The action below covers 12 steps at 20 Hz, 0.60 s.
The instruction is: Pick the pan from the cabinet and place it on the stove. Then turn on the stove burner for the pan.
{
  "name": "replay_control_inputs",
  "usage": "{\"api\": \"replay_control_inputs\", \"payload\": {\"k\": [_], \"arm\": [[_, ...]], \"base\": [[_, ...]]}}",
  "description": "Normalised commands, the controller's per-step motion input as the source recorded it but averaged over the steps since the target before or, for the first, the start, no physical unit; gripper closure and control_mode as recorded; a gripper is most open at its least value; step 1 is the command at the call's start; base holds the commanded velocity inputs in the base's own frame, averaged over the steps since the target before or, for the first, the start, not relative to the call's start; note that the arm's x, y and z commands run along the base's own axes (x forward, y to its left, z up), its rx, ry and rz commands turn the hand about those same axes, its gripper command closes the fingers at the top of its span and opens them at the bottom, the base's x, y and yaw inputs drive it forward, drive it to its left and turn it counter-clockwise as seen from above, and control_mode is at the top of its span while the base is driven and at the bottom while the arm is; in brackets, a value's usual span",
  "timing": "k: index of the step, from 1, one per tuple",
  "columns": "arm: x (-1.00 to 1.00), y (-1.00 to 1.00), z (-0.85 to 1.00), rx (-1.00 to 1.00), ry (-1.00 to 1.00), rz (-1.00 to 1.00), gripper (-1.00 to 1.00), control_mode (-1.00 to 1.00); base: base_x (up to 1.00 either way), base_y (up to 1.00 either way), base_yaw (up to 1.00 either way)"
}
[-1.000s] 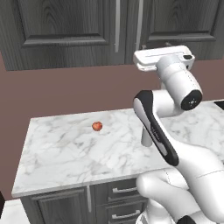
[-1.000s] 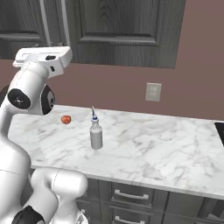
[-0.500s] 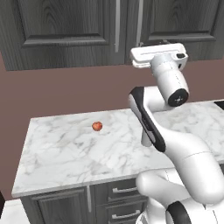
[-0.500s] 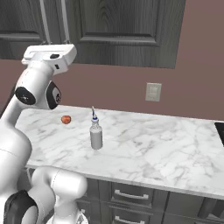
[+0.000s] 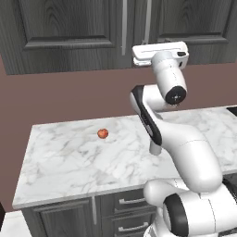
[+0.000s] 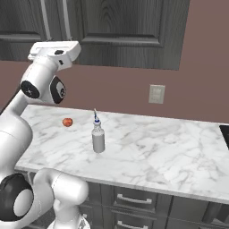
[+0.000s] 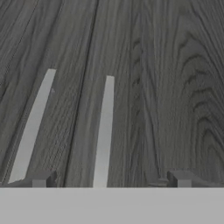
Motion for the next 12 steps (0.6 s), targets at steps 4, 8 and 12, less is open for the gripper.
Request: {"api": "replay_control_inputs", "payload": {"k": [4, 8, 12], "arm": [[0.3, 0.08, 0.01, 0.0, 0.0, 0.0, -1.0, -1.0], [0.32, 0.01, 0.0, 0.0, 0.0, 0.0, -1.0, -1.0], [0.37, 0.0, 0.0, 0.0, 0.0, 0.0, -1.0, -1.0]], "base": [[0.0, 0.0, 0.0], [0.0, 0.0, 0.0], [0.0, 0.0, 0.0]]}}
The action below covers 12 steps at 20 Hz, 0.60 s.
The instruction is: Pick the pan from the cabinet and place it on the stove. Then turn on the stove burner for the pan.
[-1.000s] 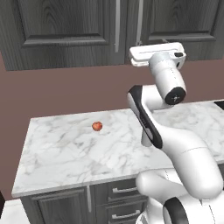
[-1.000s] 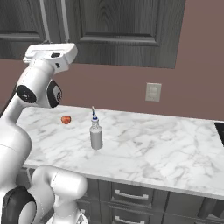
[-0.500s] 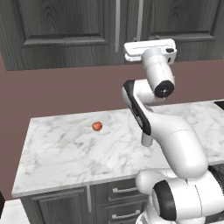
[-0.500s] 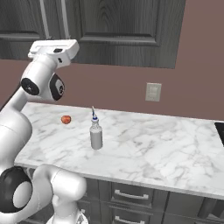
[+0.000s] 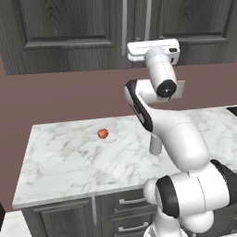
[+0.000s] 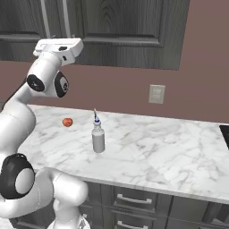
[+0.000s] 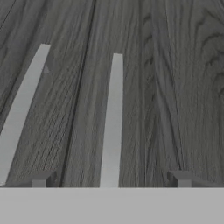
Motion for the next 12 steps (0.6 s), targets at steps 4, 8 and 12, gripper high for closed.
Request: {"api": "replay_control_inputs", "payload": {"k": [4, 8, 12], "arm": [[0.37, 0.0, 0.0, 0.0, 0.0, -0.01, -1.0, -1.0], [0.27, 0.0, 0.0, 0.0, 0.0, 0.0, -1.0, -1.0], [0.2, 0.0, 0.0, 0.0, 0.0, 0.0, -1.0, -1.0]], "base": [[0.0, 0.0, 0.0], [0.0, 0.0, 0.0], [0.0, 0.0, 0.0]]}}
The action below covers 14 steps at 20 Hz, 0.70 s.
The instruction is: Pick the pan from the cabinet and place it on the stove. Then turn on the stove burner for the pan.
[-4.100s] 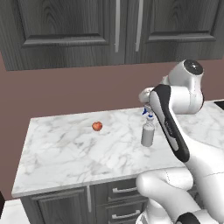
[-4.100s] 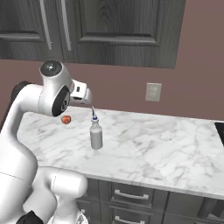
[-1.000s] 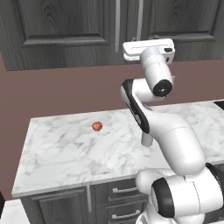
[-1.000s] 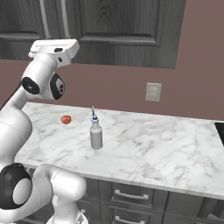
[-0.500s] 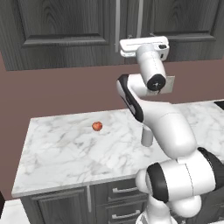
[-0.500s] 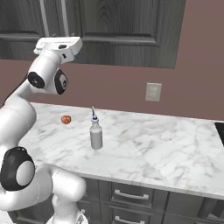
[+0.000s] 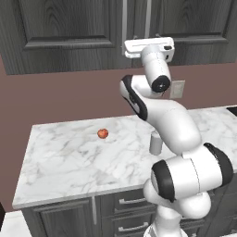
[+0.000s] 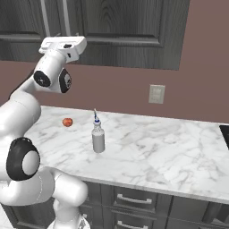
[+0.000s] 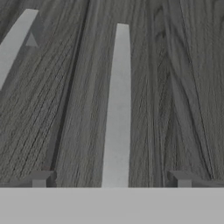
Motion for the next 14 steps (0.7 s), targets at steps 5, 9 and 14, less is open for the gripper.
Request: {"api": "replay_control_inputs", "payload": {"k": [5, 9, 14], "arm": [[0.19, 0.0, 0.0, 0.0, 0.0, 0.0, -1.0, -1.0], [0.23, 0.0, 0.0, 0.0, 0.0, 0.0, 1.0, -1.0], [0.24, 0.0, 0.0, 0.0, 0.0, 0.0, 1.0, -1.0]], "base": [[0.0, 0.0, 0.0], [0.0, 0.0, 0.0], [0.0, 0.0, 0.0]]}}
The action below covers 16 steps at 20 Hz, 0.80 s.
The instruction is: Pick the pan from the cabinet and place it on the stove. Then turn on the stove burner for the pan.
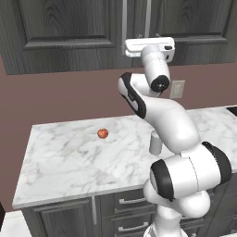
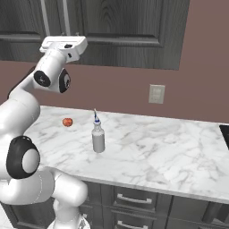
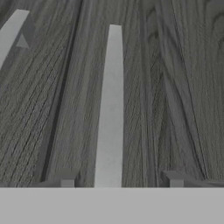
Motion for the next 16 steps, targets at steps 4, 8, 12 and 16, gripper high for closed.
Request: {"api": "replay_control_inputs", "payload": {"k": [4, 8, 12, 16], "arm": [[0.16, 0.0, 0.0, 0.0, 0.0, 0.0, 1.0, -1.0], [0.22, 0.0, 0.0, 0.0, 0.0, 0.0, 1.0, -1.0], [0.28, 0.09, 0.0, 0.0, 0.0, 0.0, 1.0, -1.0], [0.22, 0.17, 0.0, 0.0, 0.0, 0.0, 1.0, -1.0]], "base": [[0.0, 0.0, 0.0], [0.0, 0.0, 0.0], [0.0, 0.0, 0.0], [0.0, 0.0, 0.0]]}}
